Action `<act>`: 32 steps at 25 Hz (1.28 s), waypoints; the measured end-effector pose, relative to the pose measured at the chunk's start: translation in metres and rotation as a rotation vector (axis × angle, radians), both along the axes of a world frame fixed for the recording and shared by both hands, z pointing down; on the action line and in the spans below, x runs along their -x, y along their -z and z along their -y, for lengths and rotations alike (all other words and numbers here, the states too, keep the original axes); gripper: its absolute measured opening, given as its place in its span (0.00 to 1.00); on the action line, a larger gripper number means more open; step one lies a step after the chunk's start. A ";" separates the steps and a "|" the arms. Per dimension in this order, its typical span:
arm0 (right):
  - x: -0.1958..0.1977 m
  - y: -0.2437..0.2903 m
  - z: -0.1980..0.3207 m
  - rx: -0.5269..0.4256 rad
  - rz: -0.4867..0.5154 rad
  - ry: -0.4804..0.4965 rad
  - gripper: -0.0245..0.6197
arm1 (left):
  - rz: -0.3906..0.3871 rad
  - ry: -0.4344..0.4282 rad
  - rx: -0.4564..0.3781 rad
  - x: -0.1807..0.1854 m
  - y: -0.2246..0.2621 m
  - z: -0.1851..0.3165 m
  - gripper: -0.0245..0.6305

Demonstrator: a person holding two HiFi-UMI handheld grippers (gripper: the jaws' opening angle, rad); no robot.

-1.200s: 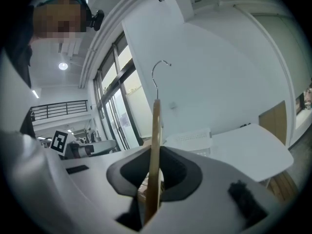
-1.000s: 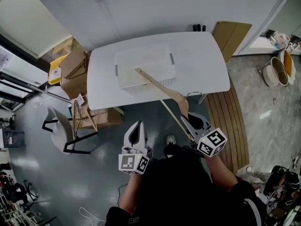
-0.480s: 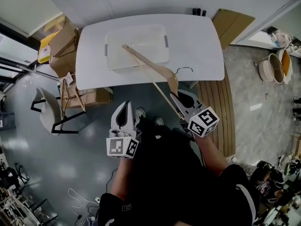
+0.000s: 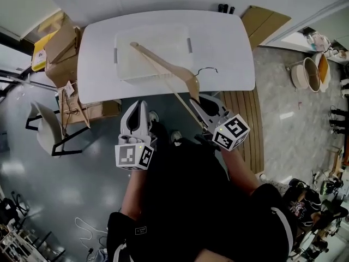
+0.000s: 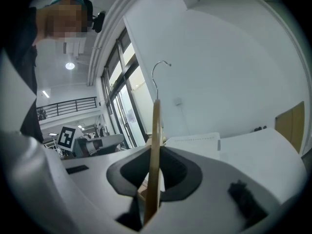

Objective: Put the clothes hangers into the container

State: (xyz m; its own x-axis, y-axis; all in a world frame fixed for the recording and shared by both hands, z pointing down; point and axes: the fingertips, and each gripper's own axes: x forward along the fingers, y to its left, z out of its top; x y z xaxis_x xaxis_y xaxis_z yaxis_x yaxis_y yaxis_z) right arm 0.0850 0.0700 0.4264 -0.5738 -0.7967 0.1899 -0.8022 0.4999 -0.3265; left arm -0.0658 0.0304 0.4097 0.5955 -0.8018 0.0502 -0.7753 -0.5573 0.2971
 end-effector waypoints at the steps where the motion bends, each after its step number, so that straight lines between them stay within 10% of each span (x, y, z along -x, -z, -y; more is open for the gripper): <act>1: 0.003 -0.001 0.005 0.004 -0.002 0.007 0.13 | 0.000 -0.003 0.002 0.000 -0.001 0.007 0.04; 32: 0.029 -0.014 0.136 0.052 -0.139 0.063 0.13 | -0.025 -0.072 0.072 0.036 -0.025 0.154 0.04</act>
